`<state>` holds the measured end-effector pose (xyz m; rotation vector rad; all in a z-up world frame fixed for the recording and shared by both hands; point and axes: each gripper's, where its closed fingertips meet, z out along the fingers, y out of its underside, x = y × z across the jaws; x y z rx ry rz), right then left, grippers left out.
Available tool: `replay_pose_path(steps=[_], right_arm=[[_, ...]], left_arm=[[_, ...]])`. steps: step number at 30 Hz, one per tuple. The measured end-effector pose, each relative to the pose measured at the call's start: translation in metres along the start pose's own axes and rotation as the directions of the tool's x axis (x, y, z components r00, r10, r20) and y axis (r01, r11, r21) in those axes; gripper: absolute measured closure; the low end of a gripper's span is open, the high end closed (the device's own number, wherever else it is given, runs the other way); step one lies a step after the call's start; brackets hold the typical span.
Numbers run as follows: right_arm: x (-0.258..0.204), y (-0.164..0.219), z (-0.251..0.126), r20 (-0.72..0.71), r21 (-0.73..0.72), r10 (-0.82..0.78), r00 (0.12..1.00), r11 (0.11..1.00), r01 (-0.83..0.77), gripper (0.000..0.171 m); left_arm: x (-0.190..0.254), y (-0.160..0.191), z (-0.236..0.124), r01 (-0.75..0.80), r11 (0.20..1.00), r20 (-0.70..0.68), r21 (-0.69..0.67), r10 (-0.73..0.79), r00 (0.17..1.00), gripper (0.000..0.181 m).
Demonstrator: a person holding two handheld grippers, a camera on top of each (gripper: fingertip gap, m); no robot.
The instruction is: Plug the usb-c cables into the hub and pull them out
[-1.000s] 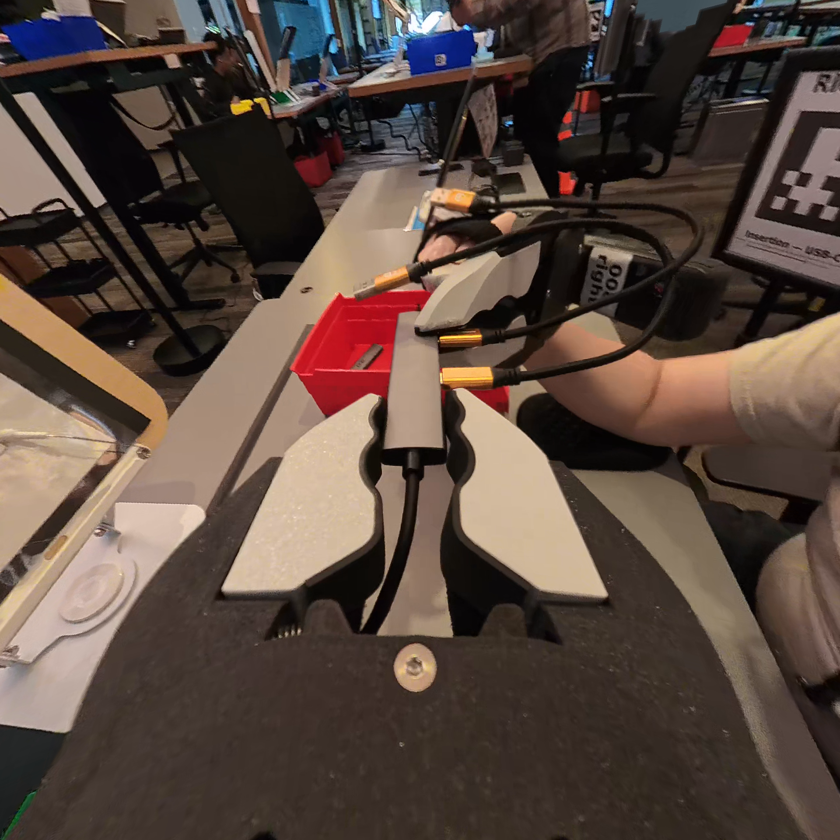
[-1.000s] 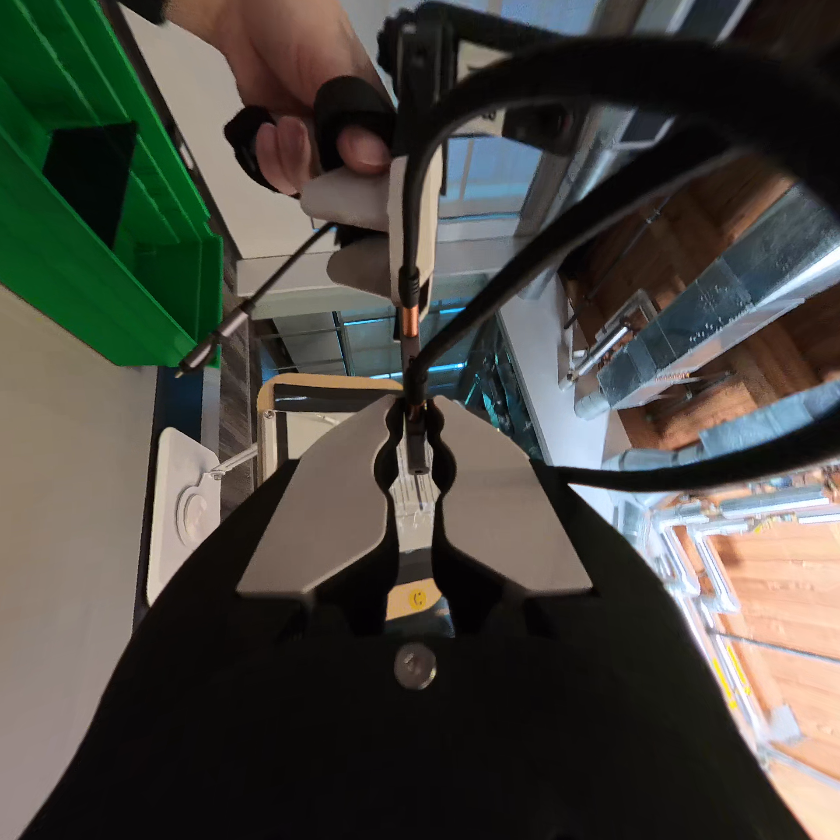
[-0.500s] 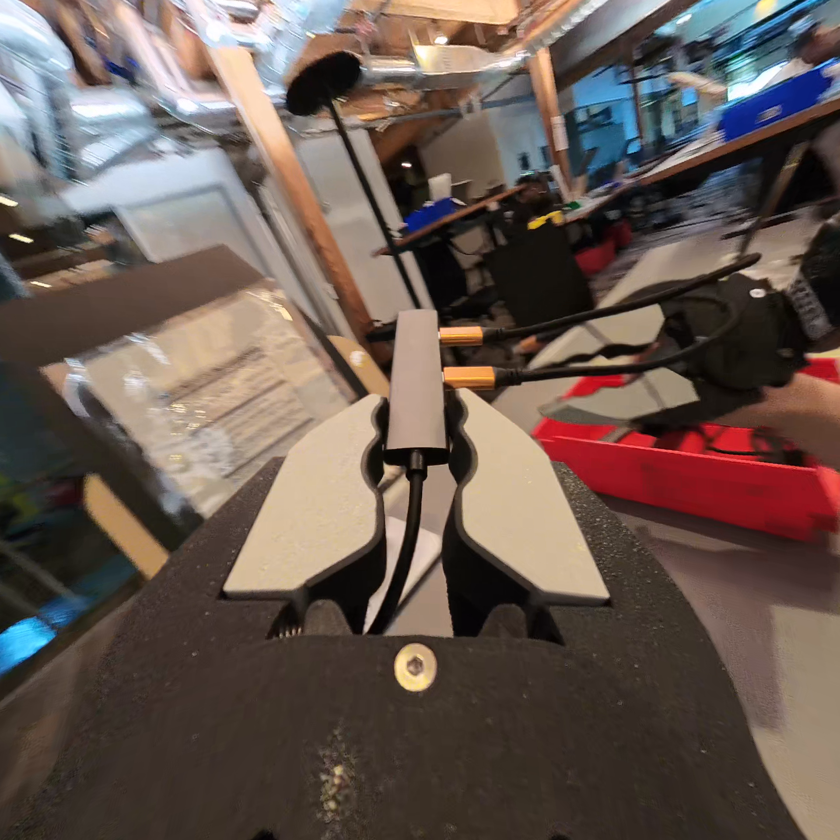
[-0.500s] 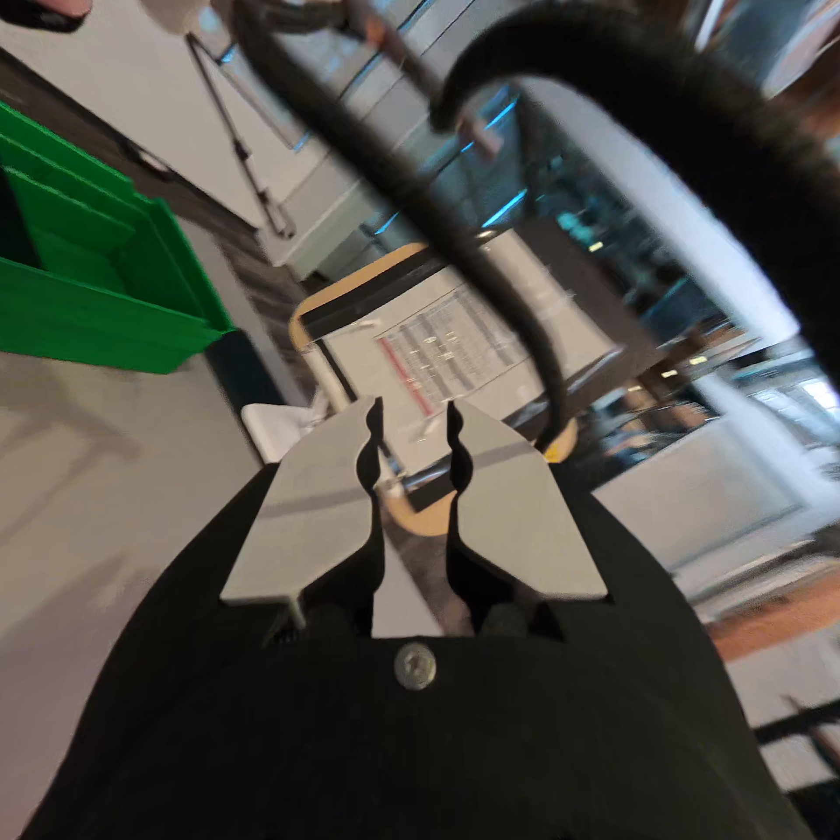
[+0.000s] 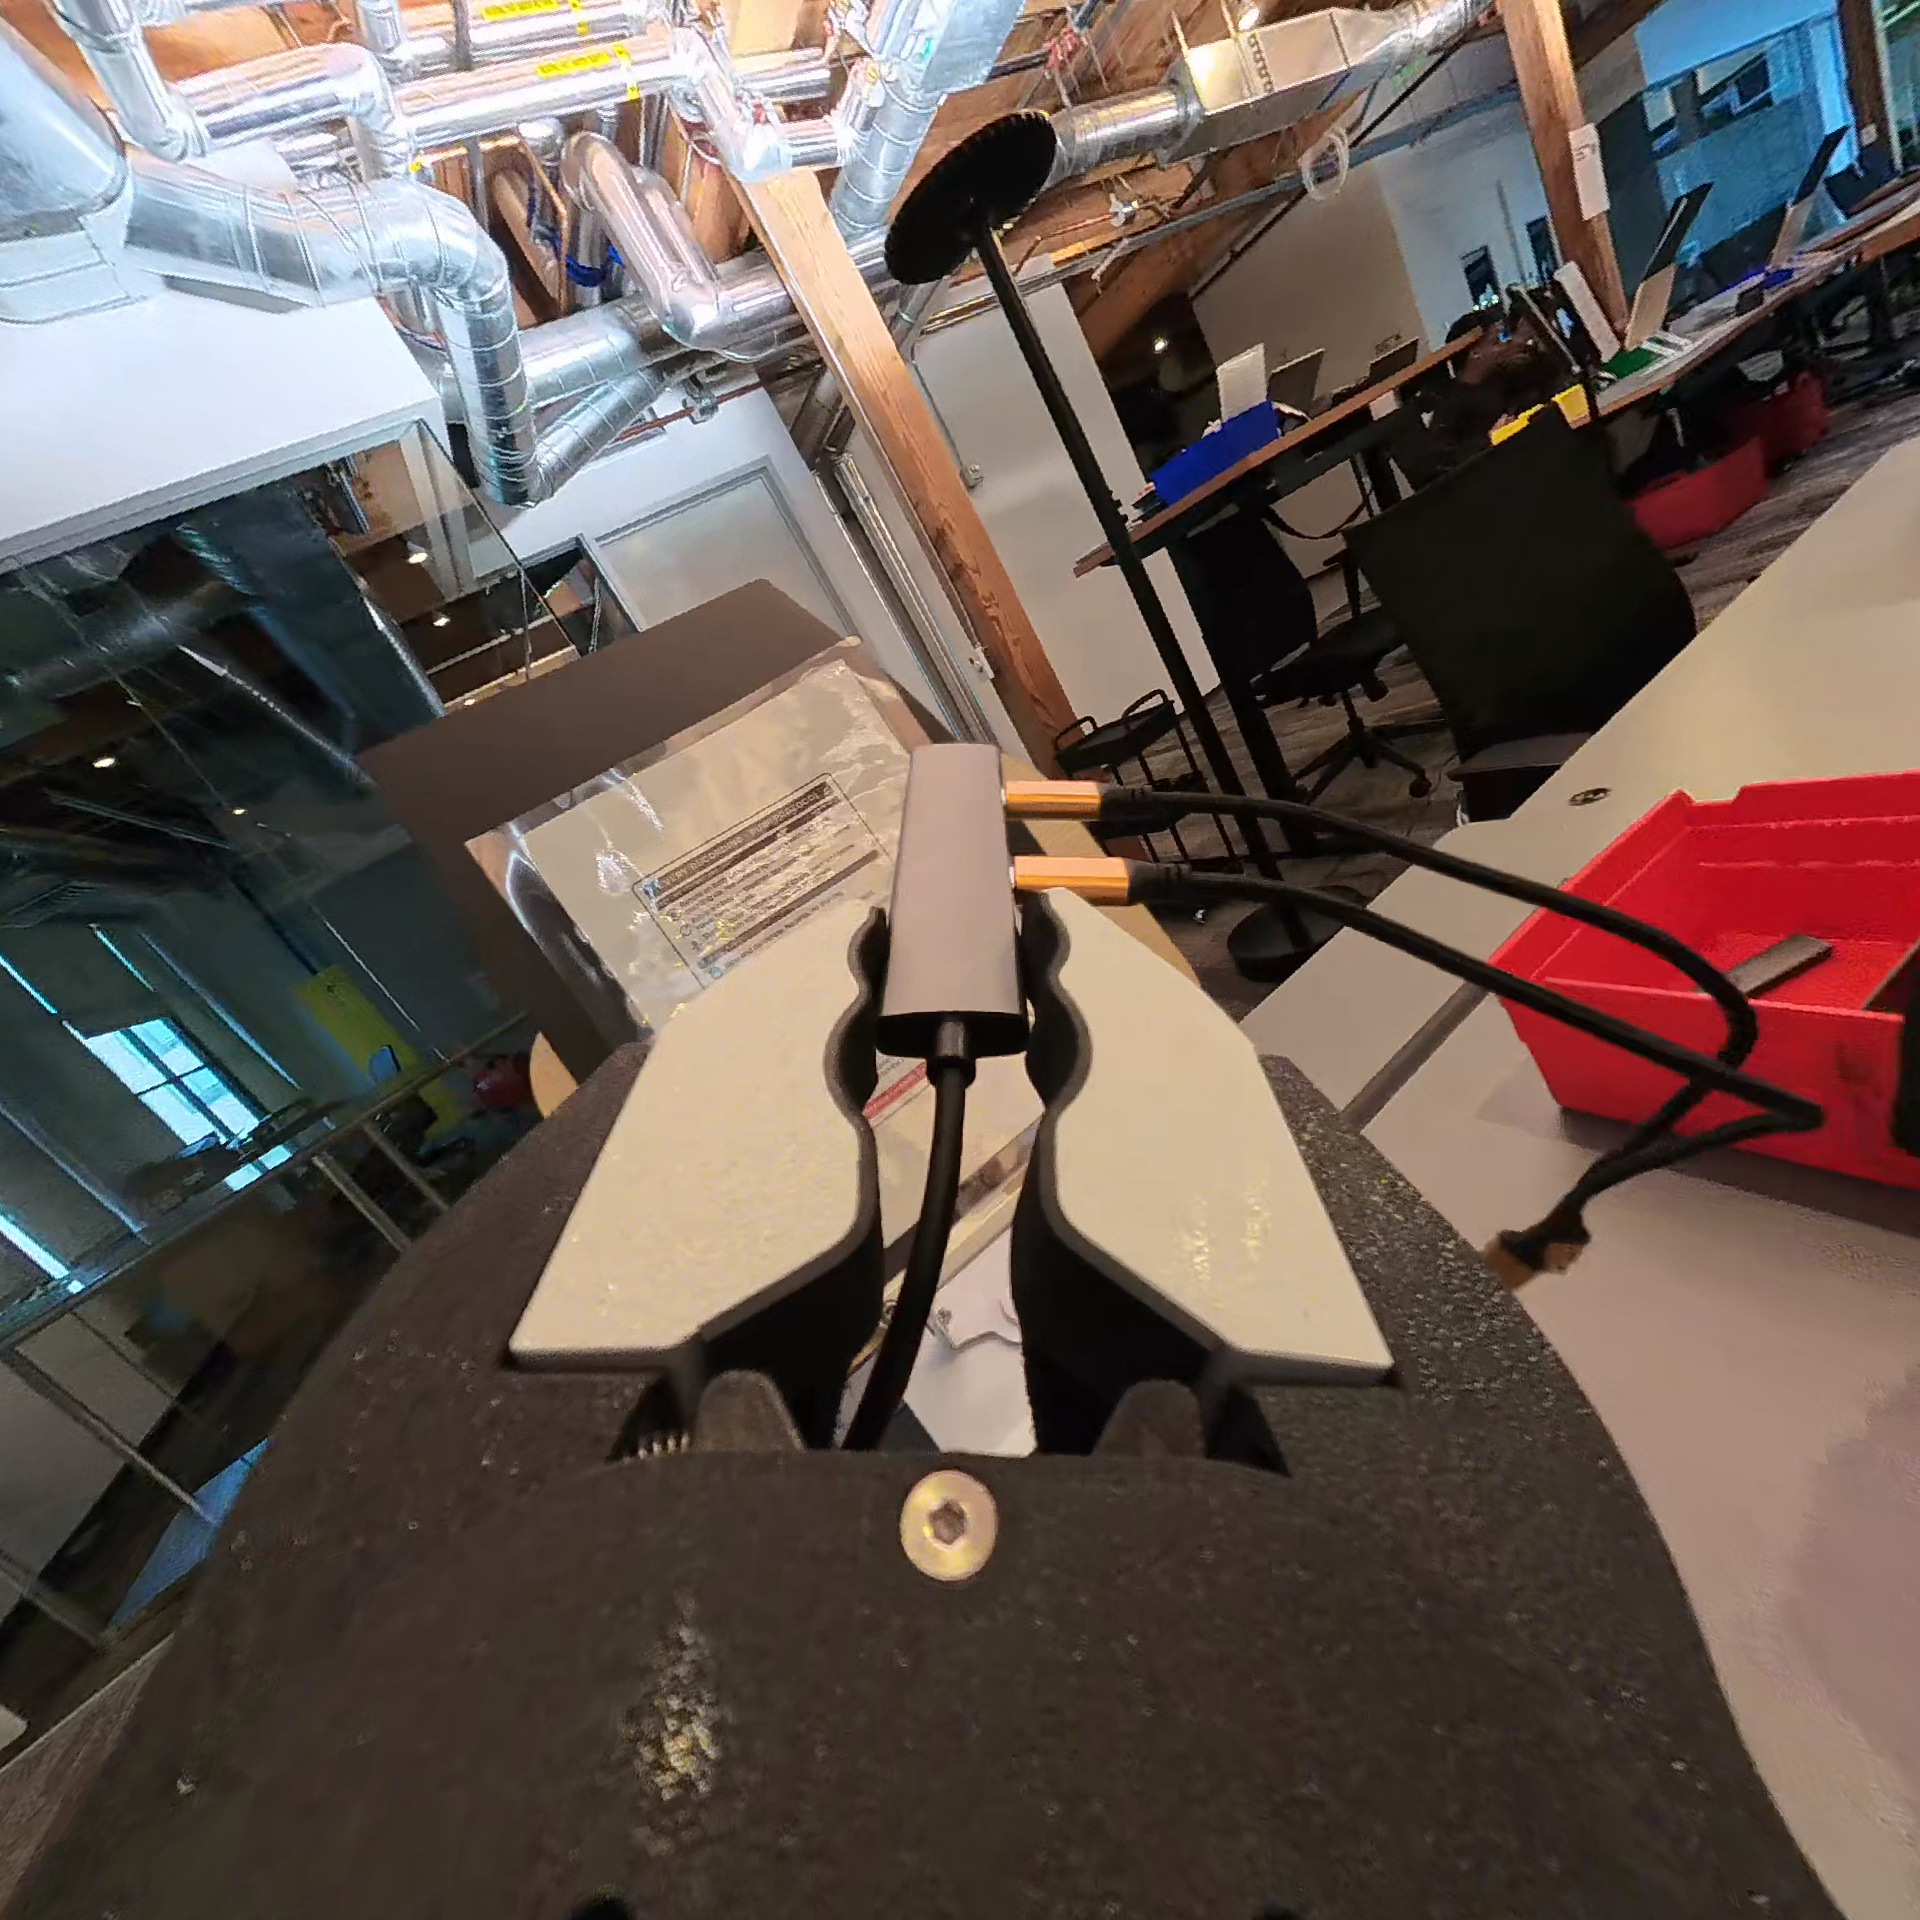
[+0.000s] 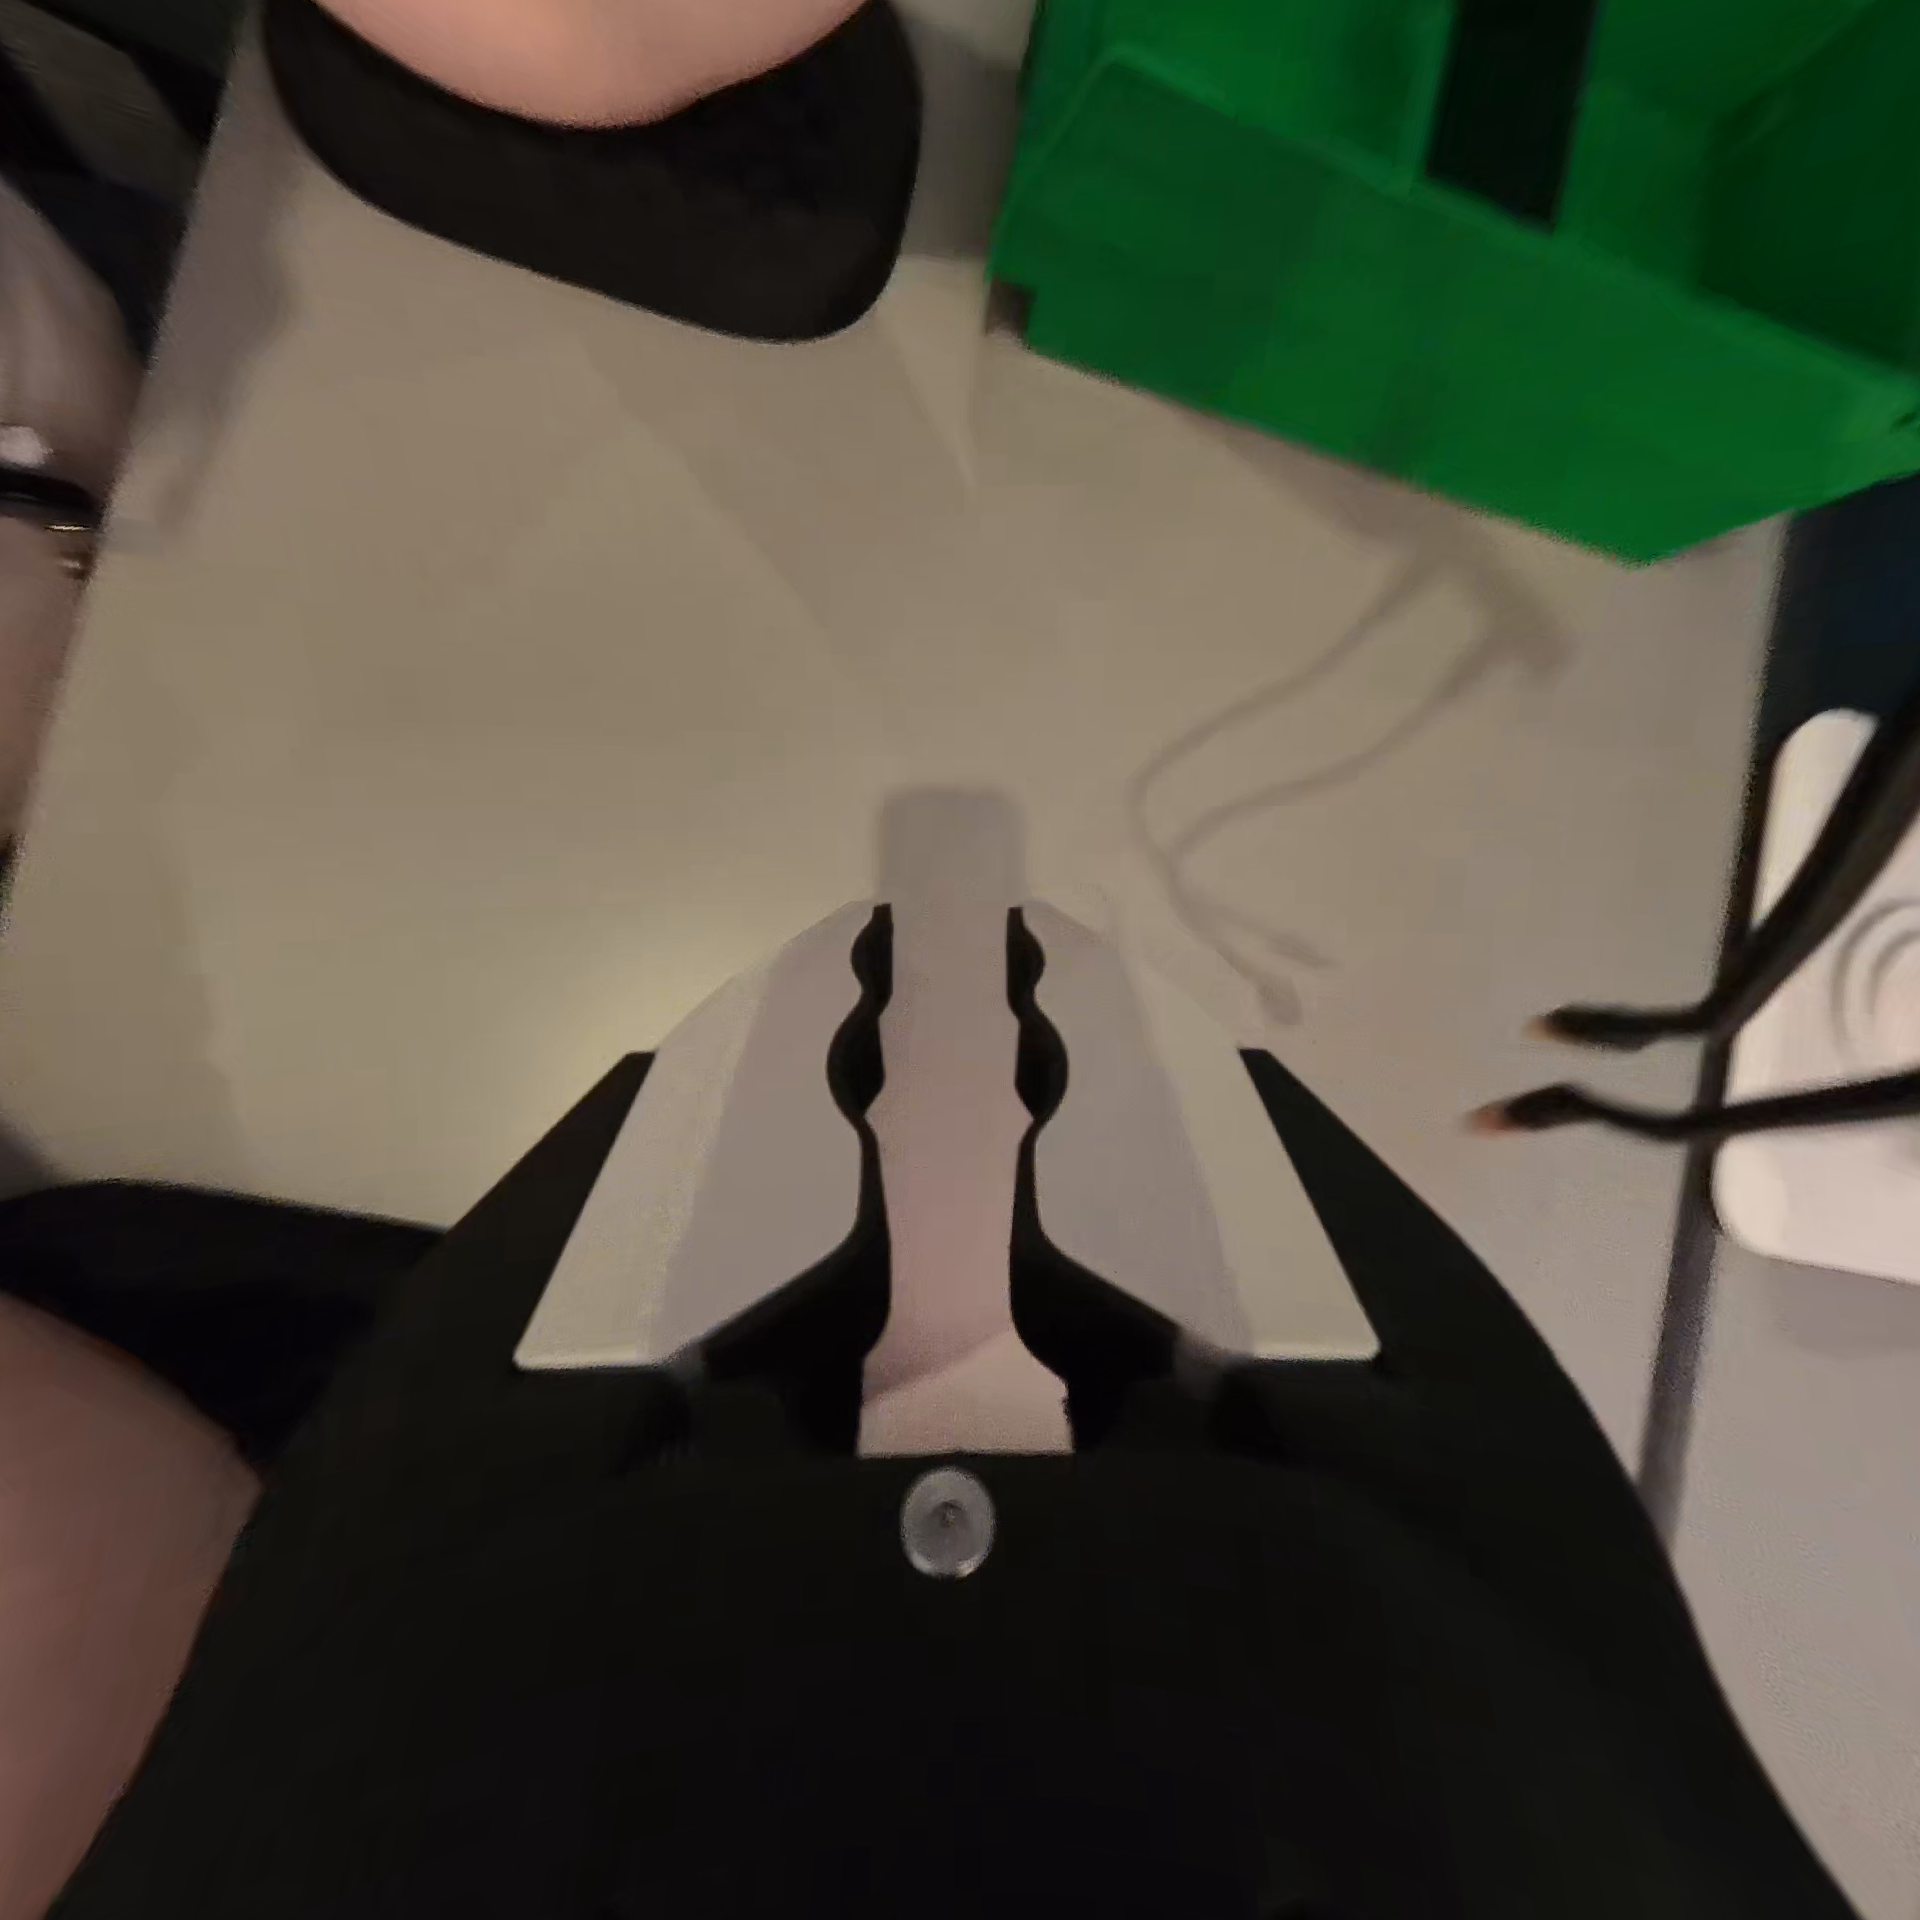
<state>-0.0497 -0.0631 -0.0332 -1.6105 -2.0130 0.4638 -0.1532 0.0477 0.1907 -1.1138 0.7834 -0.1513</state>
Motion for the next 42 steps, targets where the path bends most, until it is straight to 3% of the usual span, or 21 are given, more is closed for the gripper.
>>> replay_pose_path(steps=[2, 4, 7, 9, 10, 12, 14, 20, 26, 42], right_arm=[[0.0, 0.01, -0.01, -0.023, -0.03, 0.024, 0.999, 0.999, -0.025, 0.148], [-0.003, 0.004, -0.022, -0.042, 0.029, -0.001, 0.999, 1.0, 0.002, 0.148], [-0.013, -0.042, -0.048, -0.117, 0.213, -0.13, 0.985, 0.965, 0.152, 0.147], [-0.003, -0.09, -0.073, -0.354, 0.339, -0.203, 0.913, 0.882, 0.327, 0.142], [0.012, -0.117, -0.094, -0.528, 0.403, -0.135, 0.839, 0.829, 0.387, 0.142], [0.049, -0.145, -0.142, -0.736, 0.536, 0.199, 0.647, 0.755, 0.378, 0.142], [0.067, -0.141, -0.155, -0.753, 0.604, 0.385, 0.533, 0.727, 0.328, 0.142], [0.093, -0.118, -0.151, -0.785, 0.598, 0.482, 0.388, 0.754, 0.273, 0.139], [0.104, -0.102, -0.153, -0.723, 0.667, 0.561, 0.403, 0.718, 0.198, 0.144], [0.101, -0.104, -0.15, -0.74, 0.638, 0.513, 0.434, 0.74, 0.213, 0.158]], left_arm=[[-0.004, -0.002, -0.003, 0.007, 1.0, 0.009, 0.012, -0.007, 1.0, 0.157], [-0.006, -0.003, -0.005, 0.012, 1.0, 0.009, 0.02, -0.012, 1.0, 0.157], [-0.006, -0.008, -0.007, -0.004, 0.999, 0.021, 0.038, 0.004, 1.0, 0.157], [-0.002, -0.011, -0.006, -0.028, 0.998, 0.027, 0.048, 0.026, 0.999, 0.157], [0.002, -0.013, -0.005, -0.044, 0.998, 0.03, 0.054, 0.042, 0.999, 0.157], [0.011, -0.017, -0.002, -0.075, 0.995, 0.034, 0.067, 0.073, 0.997, 0.157], [0.023, -0.019, 0.002, -0.108, 0.992, 0.031, 0.069, 0.106, 0.994, 0.157], [0.062, -0.022, 0.016, -0.183, 0.981, -0.012, 0.07, 0.184, 0.983, 0.157], [0.08, -0.027, 0.018, -0.198, 0.977, -0.047, 0.083, 0.202, 0.978, 0.157], [0.095, -0.037, 0.014, -0.243, 0.963, -0.064, 0.115, 0.251, 0.966, 0.157]])
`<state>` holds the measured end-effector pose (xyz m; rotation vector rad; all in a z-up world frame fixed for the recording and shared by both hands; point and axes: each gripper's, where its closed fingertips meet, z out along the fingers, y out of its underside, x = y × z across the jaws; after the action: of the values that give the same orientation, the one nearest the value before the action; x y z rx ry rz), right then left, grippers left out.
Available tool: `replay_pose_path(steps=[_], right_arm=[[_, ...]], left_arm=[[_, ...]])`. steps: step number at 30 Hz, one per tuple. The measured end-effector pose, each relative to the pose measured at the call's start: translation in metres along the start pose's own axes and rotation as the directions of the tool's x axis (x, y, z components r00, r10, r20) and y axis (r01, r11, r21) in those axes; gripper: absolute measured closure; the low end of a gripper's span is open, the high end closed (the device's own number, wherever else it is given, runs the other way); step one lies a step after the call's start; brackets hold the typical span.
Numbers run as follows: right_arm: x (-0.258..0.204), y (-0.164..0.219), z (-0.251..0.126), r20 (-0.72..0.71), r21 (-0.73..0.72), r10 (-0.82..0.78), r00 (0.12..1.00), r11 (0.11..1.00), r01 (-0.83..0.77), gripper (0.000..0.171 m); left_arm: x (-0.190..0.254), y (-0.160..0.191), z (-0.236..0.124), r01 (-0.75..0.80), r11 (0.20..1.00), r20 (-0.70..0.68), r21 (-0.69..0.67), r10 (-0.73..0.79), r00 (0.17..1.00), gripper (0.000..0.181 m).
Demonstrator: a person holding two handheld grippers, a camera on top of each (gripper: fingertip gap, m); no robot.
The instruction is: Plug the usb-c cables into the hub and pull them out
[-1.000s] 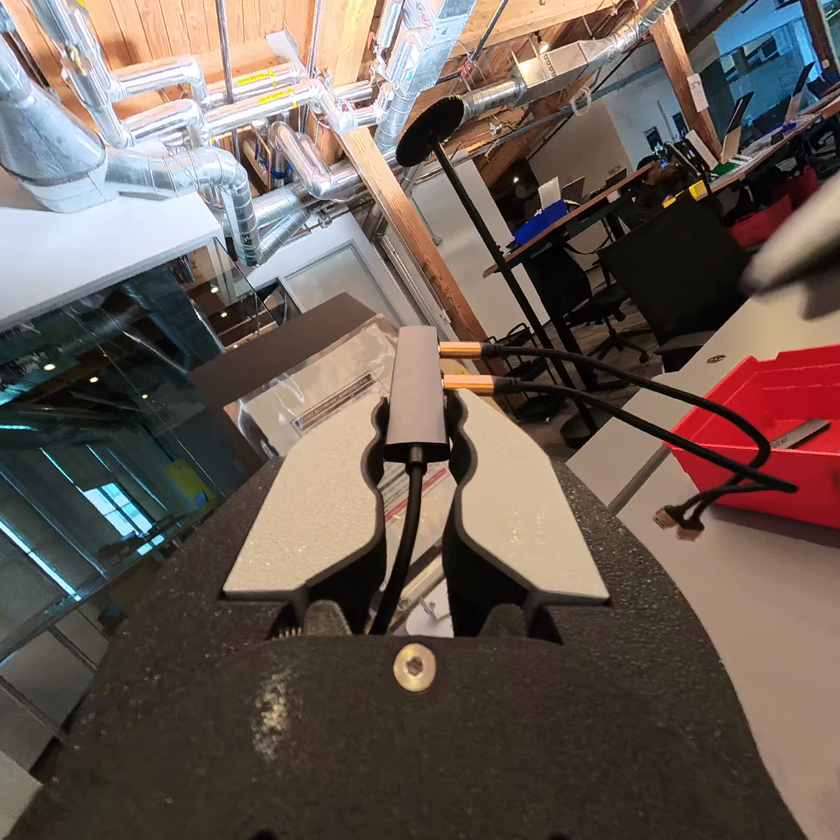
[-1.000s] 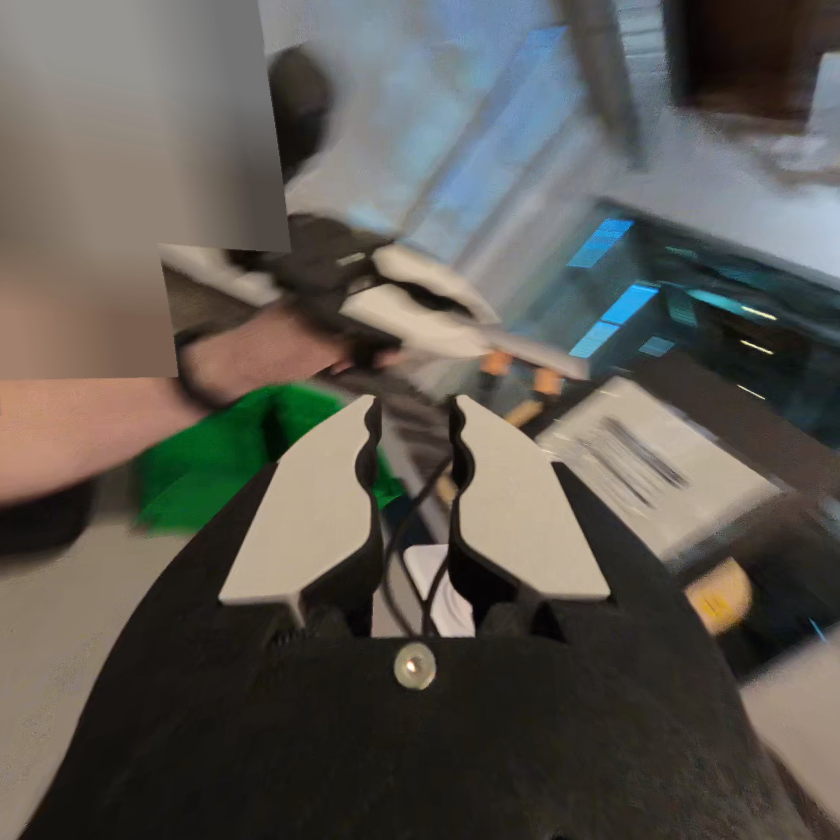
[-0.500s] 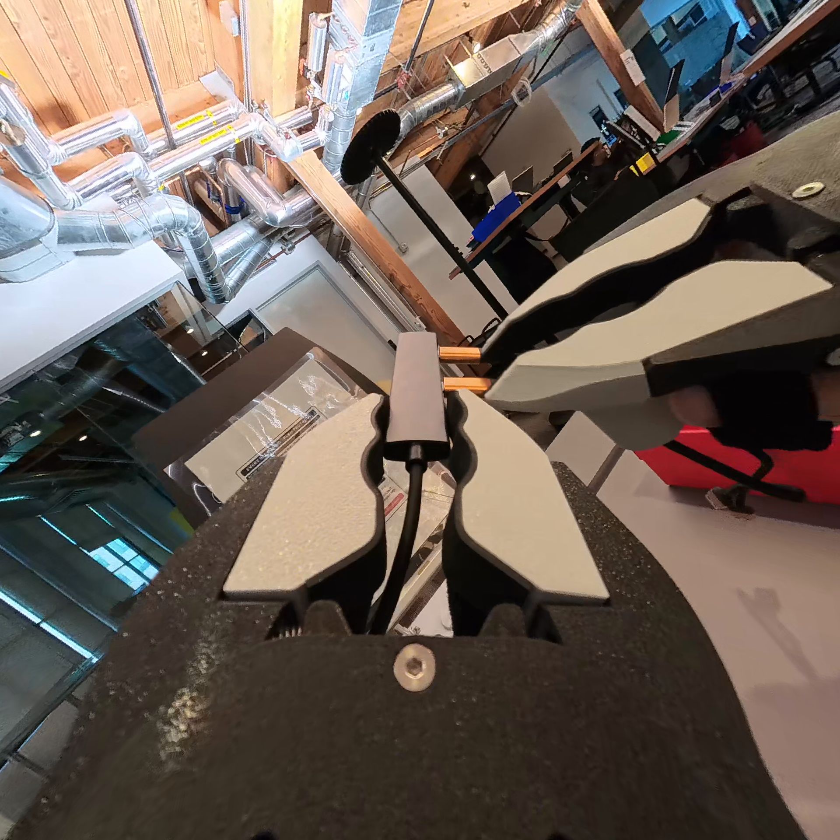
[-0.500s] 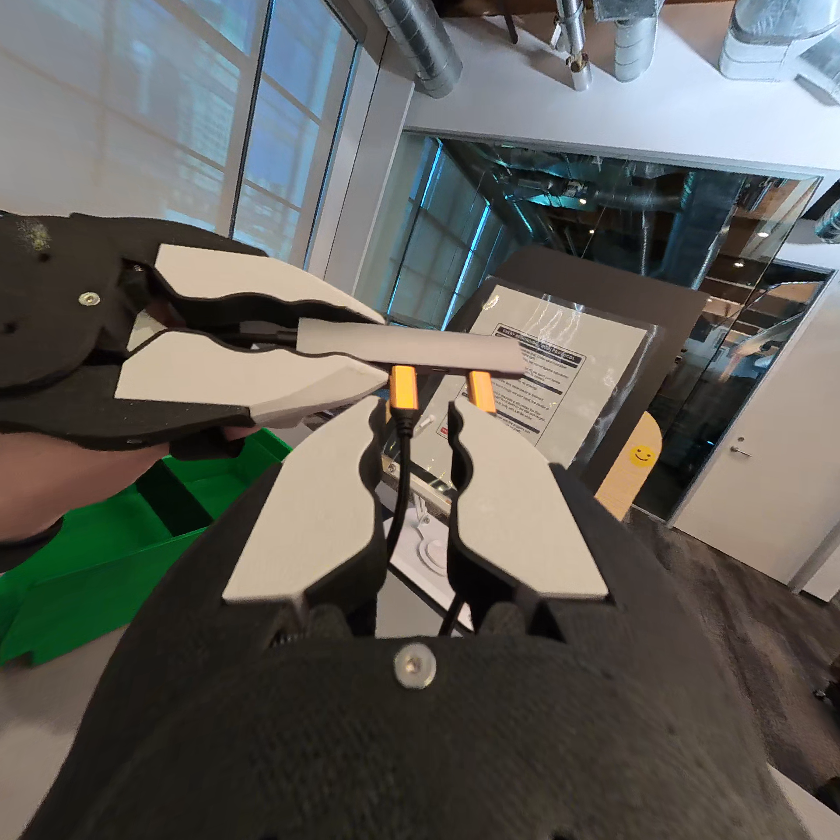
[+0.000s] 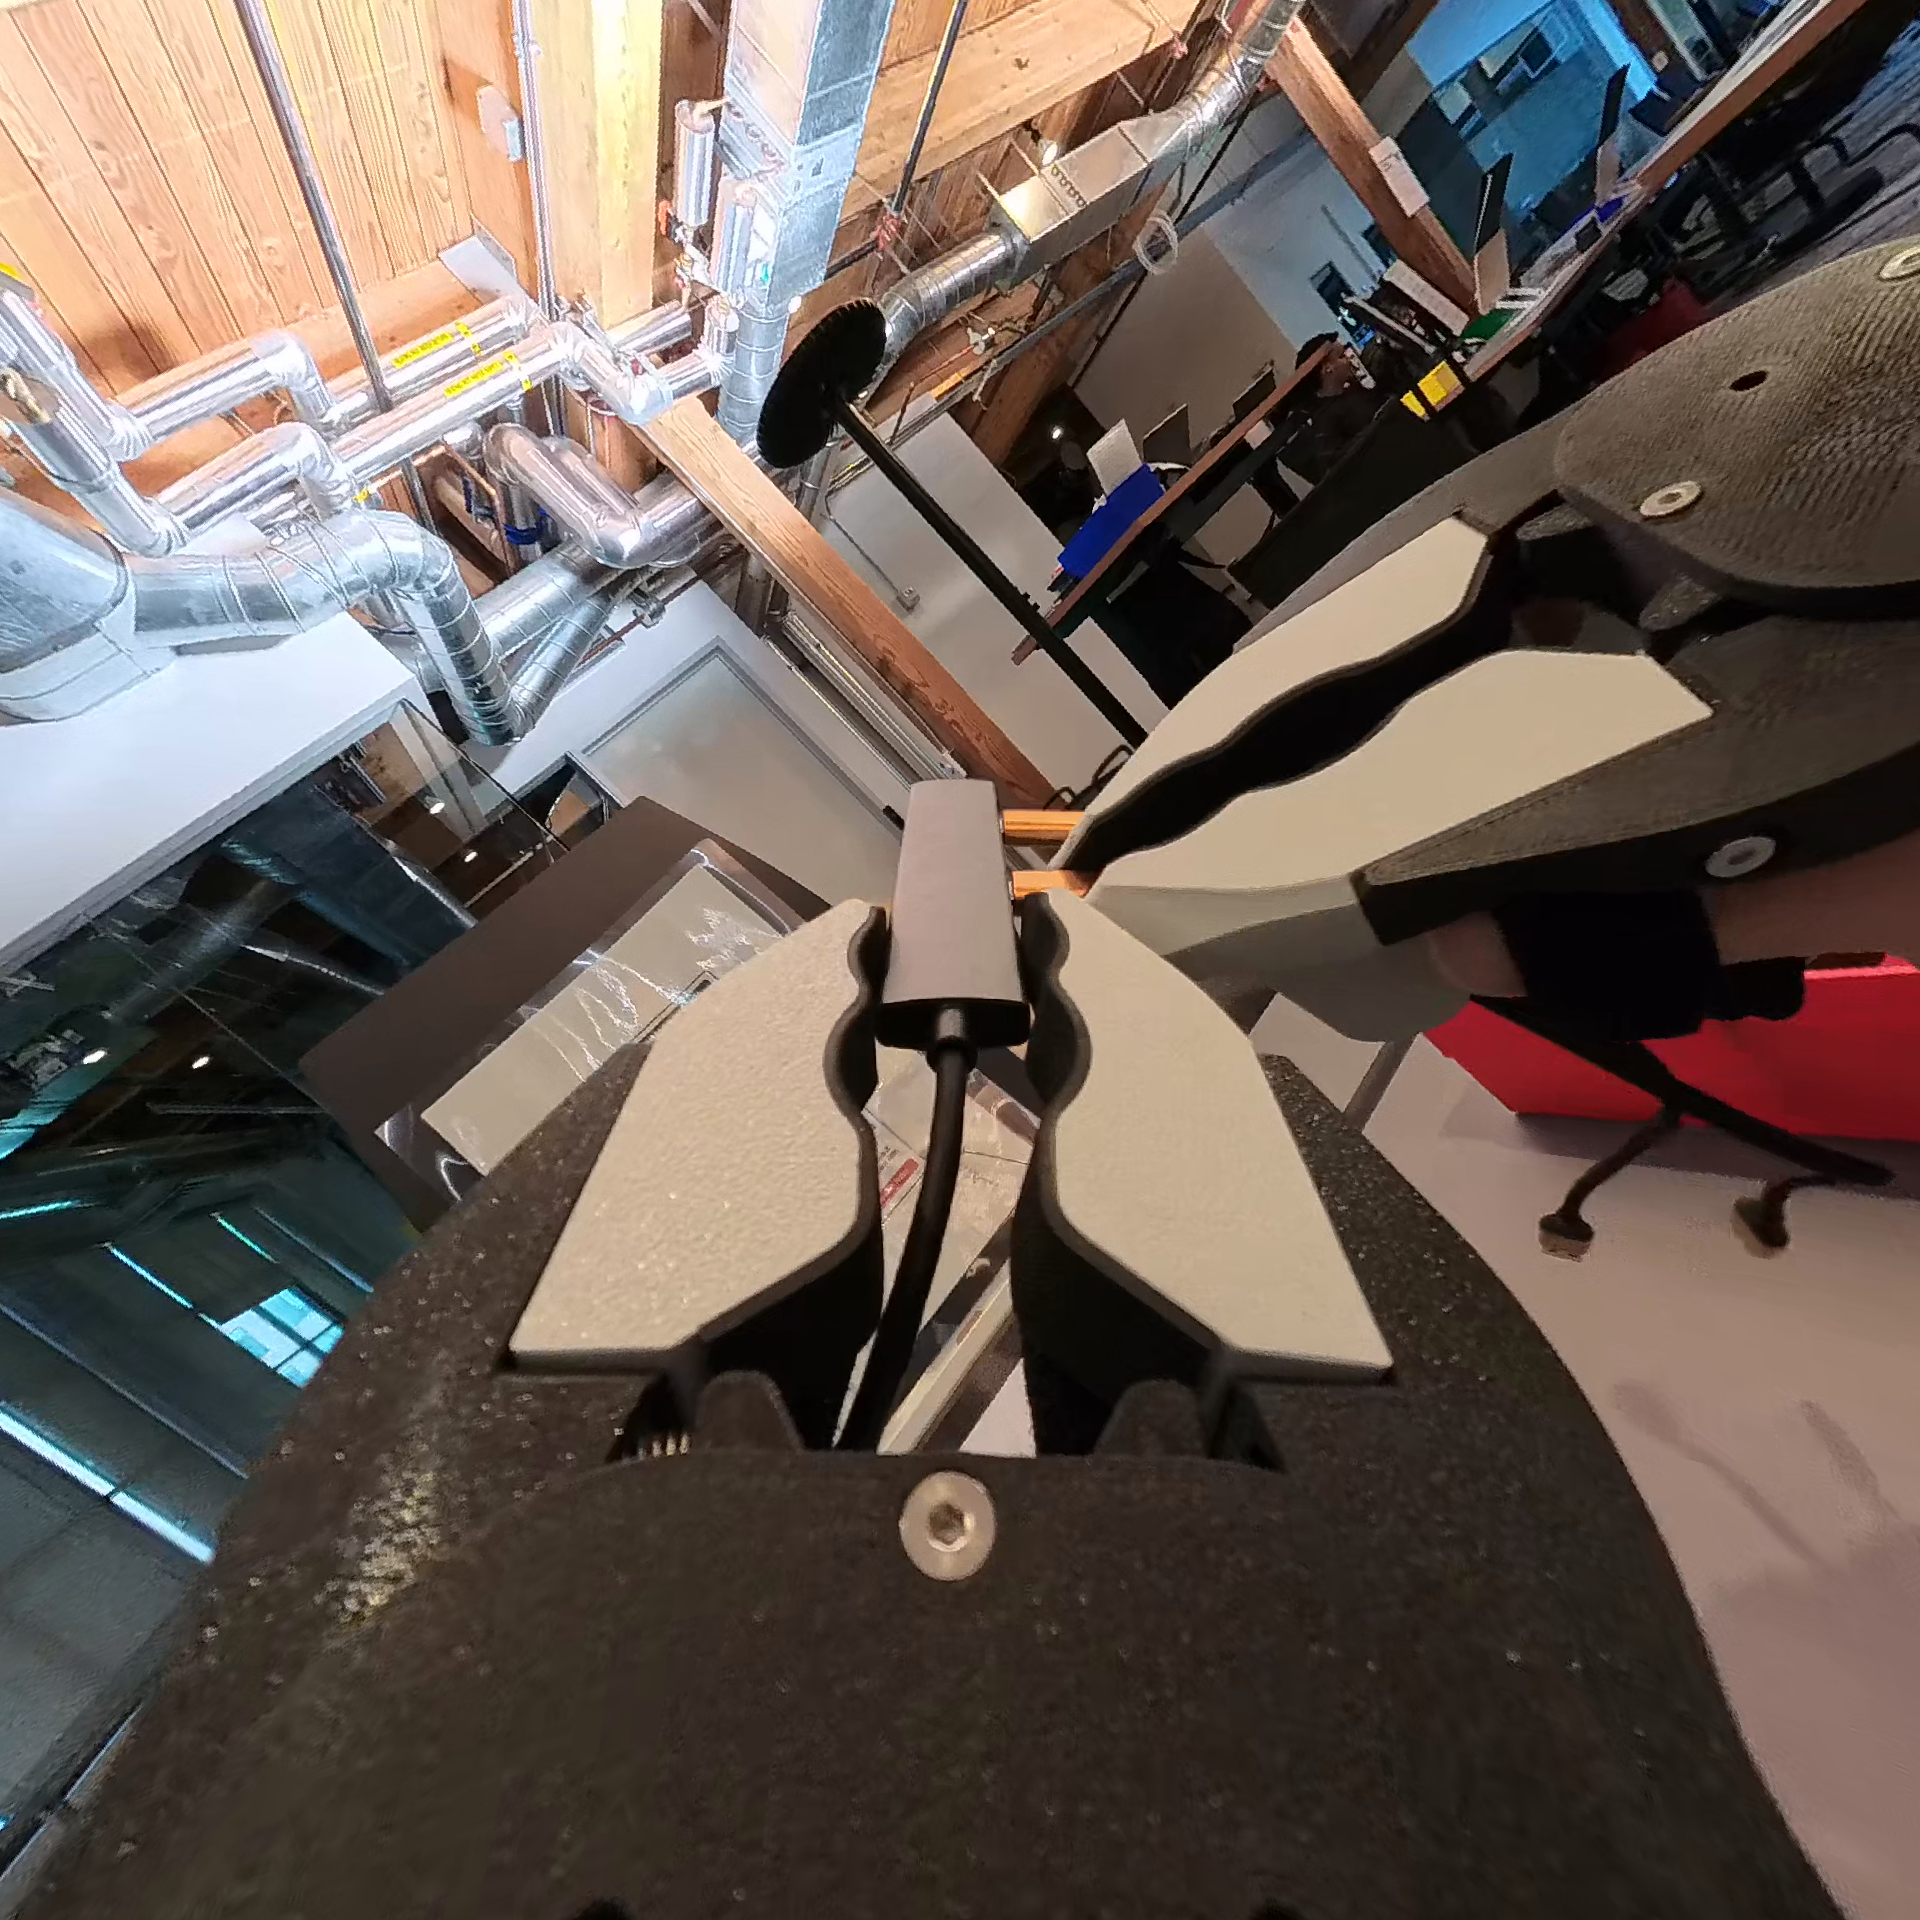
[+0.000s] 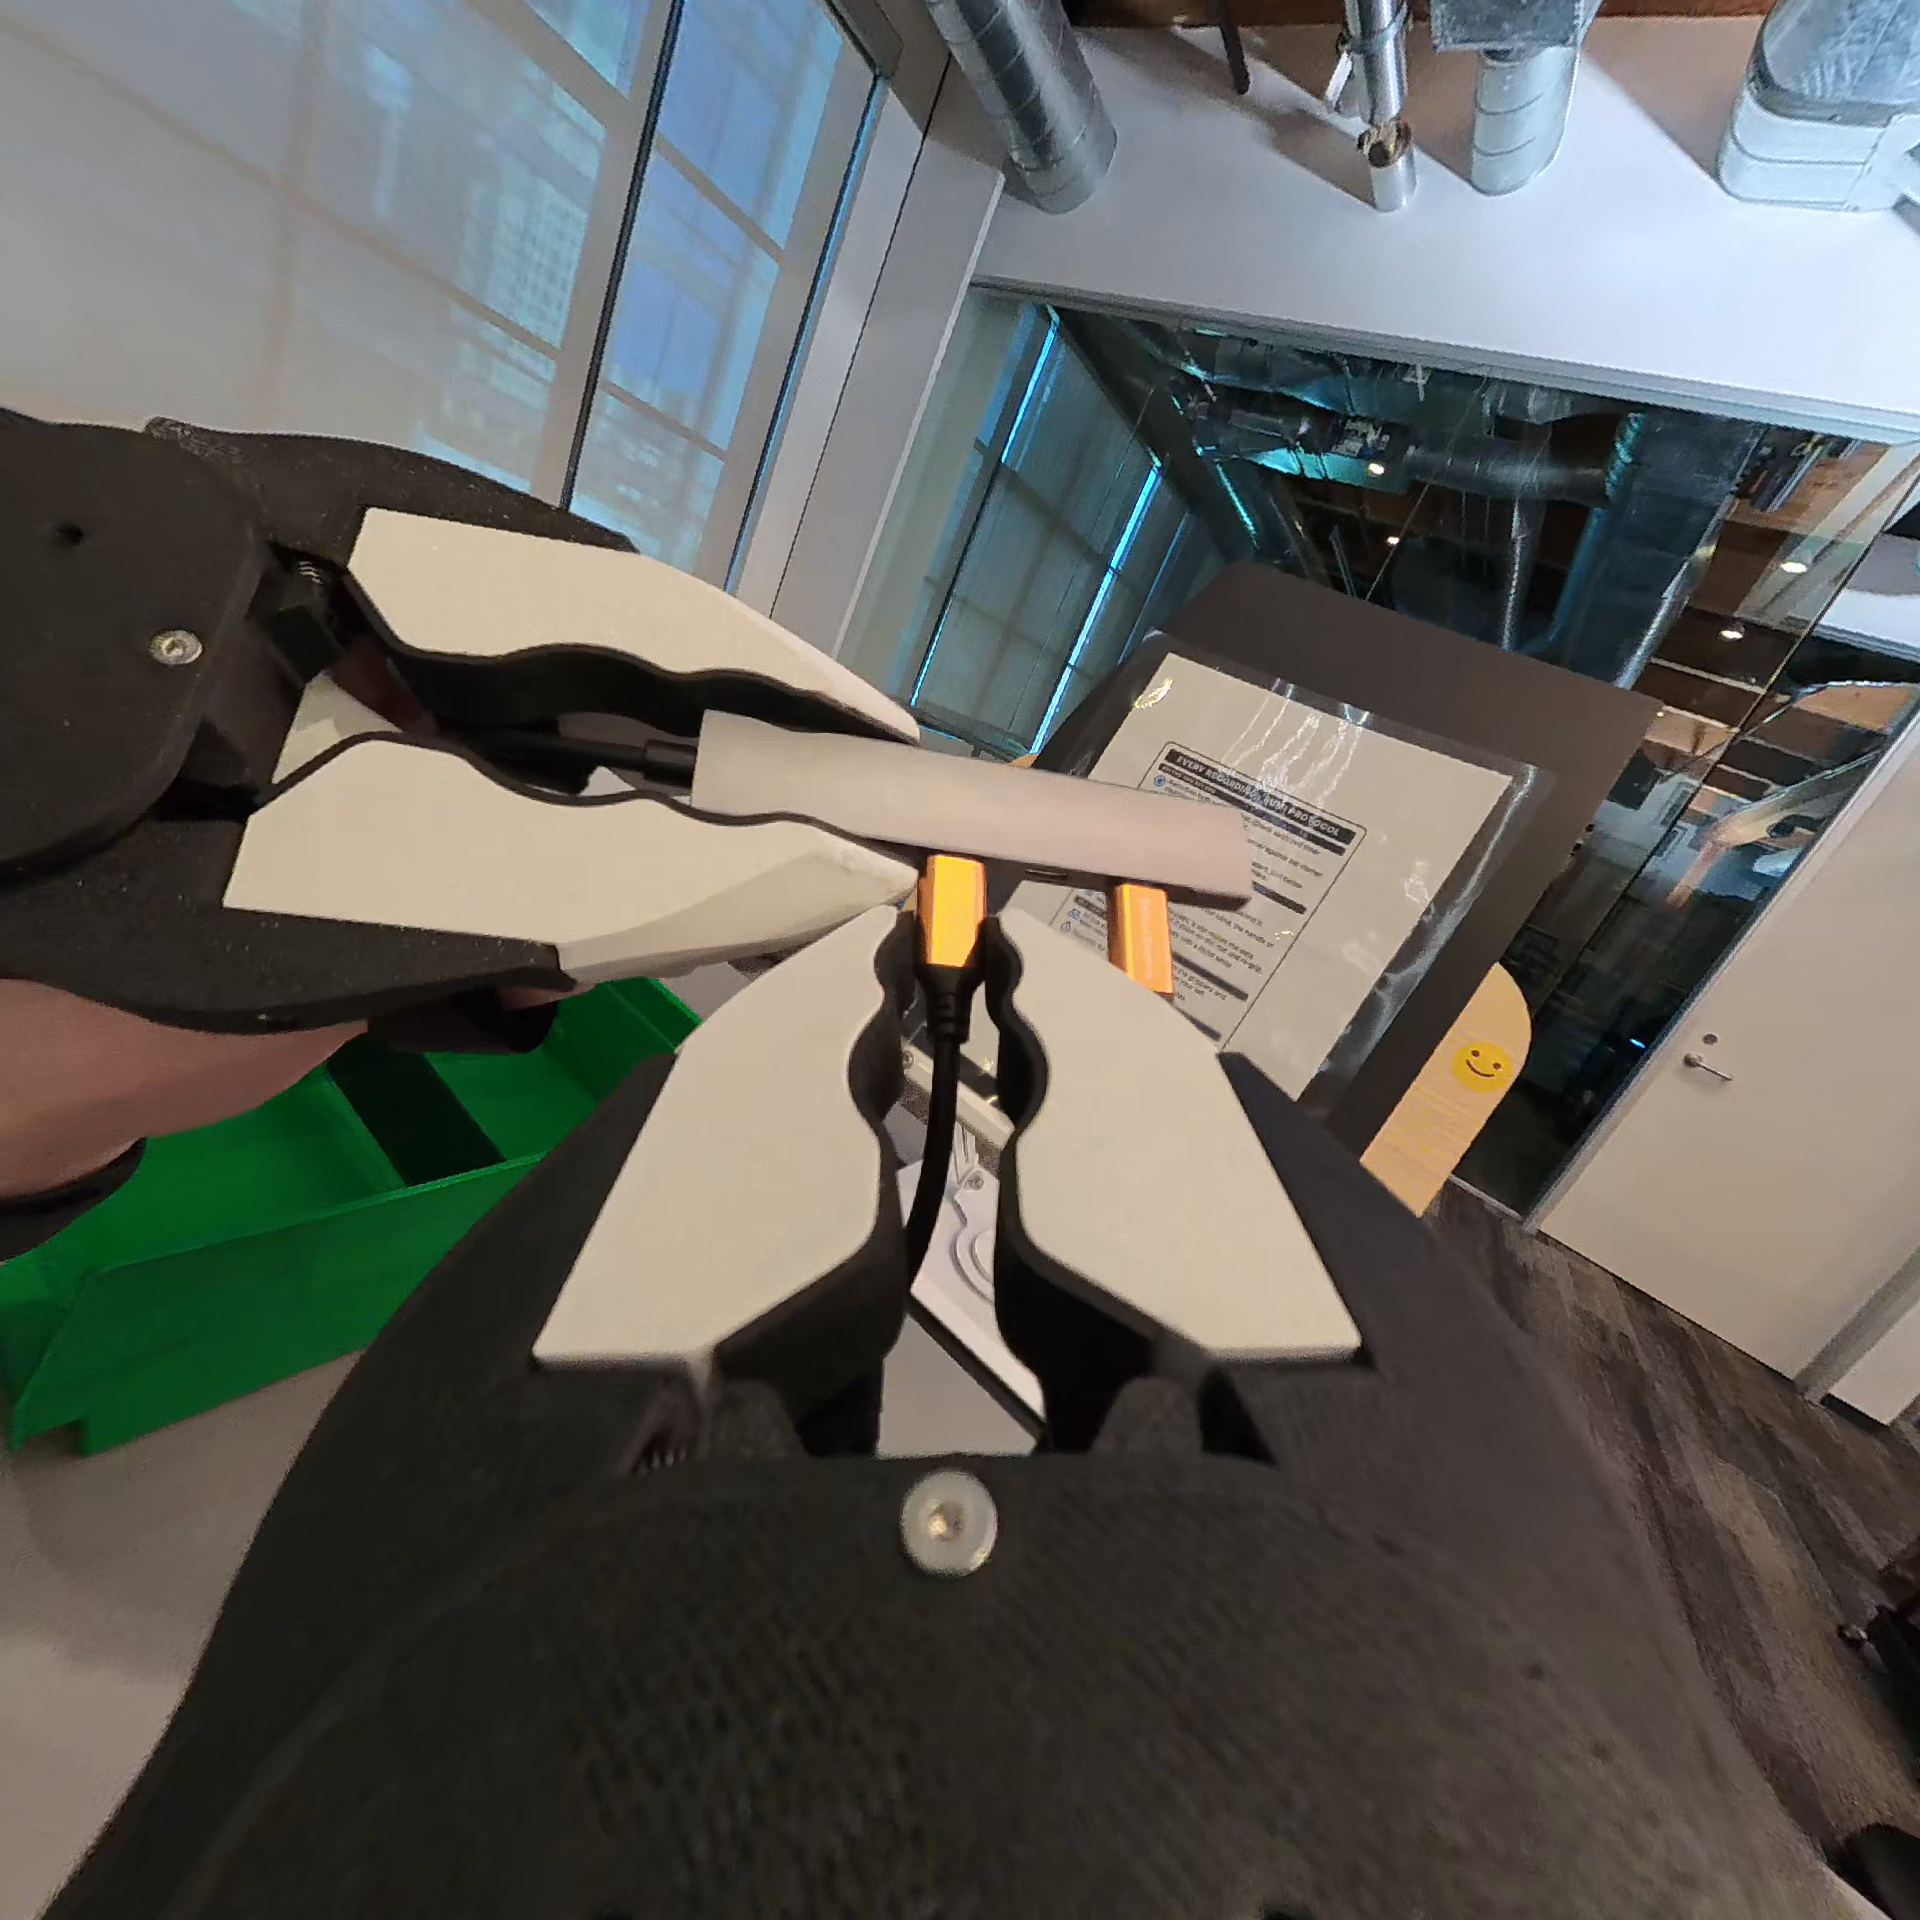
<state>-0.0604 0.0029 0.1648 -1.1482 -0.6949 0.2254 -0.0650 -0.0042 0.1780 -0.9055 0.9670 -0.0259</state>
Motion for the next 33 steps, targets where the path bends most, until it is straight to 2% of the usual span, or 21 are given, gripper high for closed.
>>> replay_pose_path(steps=[9, 17, 22, 26, 33], right_arm=[[-0.002, -0.009, -0.006, -0.003, 0.024, -0.116, 0.993, 0.993, 0.116, 0.158], [-0.002, -0.011, -0.006, 0.003, 0.024, -0.086, 0.996, 0.996, 0.086, 0.158], [0.003, -0.011, -0.007, -0.053, 0.005, -0.026, 0.998, 1.0, 0.027, 0.158], [0.004, -0.012, -0.008, -0.069, -0.007, -0.045, 0.997, 0.999, 0.044, 0.158], [0.005, -0.011, -0.009, -0.08, -0.045, -0.138, 0.987, 0.99, 0.134, 0.158]], left_arm=[[0.002, -0.006, -0.005, -0.014, 1.0, -0.046, 0.012, 0.015, 0.999, 0.157], [0.001, -0.009, -0.006, 0.006, 0.999, -0.051, 0.039, -0.004, 0.999, 0.157], [0.0, -0.009, -0.002, 0.038, 0.999, 0.026, 0.01, -0.038, 0.999, 0.157], [-0.001, -0.011, -0.002, -0.114, 0.993, 0.126, 0.011, 0.112, 0.986, 0.156], [0.003, -0.002, -0.003, 0.014, 0.998, -0.007, -0.064, -0.015, 1.0, 0.157]])
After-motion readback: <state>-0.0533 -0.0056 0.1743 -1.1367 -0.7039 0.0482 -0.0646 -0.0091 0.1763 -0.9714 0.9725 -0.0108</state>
